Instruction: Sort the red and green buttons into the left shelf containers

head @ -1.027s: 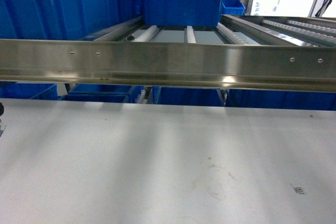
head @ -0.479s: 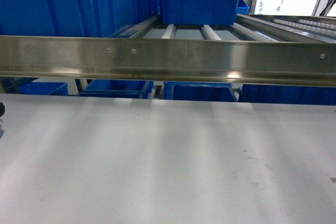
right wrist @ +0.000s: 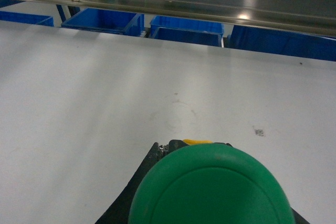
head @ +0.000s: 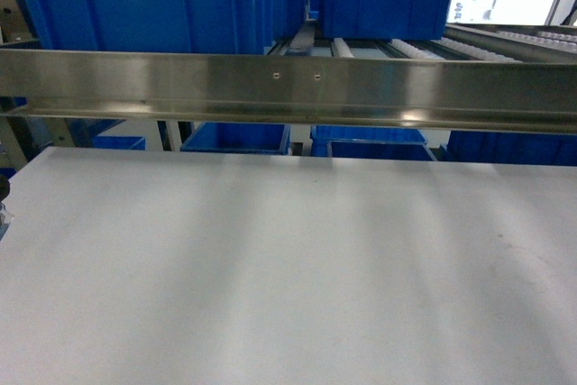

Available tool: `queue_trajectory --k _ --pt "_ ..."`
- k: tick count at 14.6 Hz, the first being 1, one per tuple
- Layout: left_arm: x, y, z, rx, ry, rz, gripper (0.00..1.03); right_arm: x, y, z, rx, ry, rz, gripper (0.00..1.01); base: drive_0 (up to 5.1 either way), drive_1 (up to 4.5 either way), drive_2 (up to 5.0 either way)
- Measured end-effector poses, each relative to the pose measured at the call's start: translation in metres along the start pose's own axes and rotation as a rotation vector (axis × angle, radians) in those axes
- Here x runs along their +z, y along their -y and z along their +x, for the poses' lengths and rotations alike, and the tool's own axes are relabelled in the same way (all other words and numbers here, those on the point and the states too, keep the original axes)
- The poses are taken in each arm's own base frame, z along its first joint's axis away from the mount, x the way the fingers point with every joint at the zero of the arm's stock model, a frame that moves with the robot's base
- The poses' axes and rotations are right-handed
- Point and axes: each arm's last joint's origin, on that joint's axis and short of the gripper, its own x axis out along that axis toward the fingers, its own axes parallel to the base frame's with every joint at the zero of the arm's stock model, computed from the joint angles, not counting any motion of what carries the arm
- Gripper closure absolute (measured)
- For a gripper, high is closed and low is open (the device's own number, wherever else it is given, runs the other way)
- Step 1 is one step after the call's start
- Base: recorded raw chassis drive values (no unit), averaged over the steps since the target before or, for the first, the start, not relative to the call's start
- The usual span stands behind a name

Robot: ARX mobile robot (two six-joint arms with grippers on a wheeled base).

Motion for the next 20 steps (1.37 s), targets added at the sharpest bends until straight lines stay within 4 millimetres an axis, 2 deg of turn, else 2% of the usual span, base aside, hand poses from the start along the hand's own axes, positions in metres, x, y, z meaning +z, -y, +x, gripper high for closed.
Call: queue_trajectory --k 20 --pt "-0.0001 0.0 0.0 0.0 -0.001 0.0 0.74 -0.0002 0.0 0.0 0.0 -0.002 -0.002 0.75 -4.8 2.54 2.5"
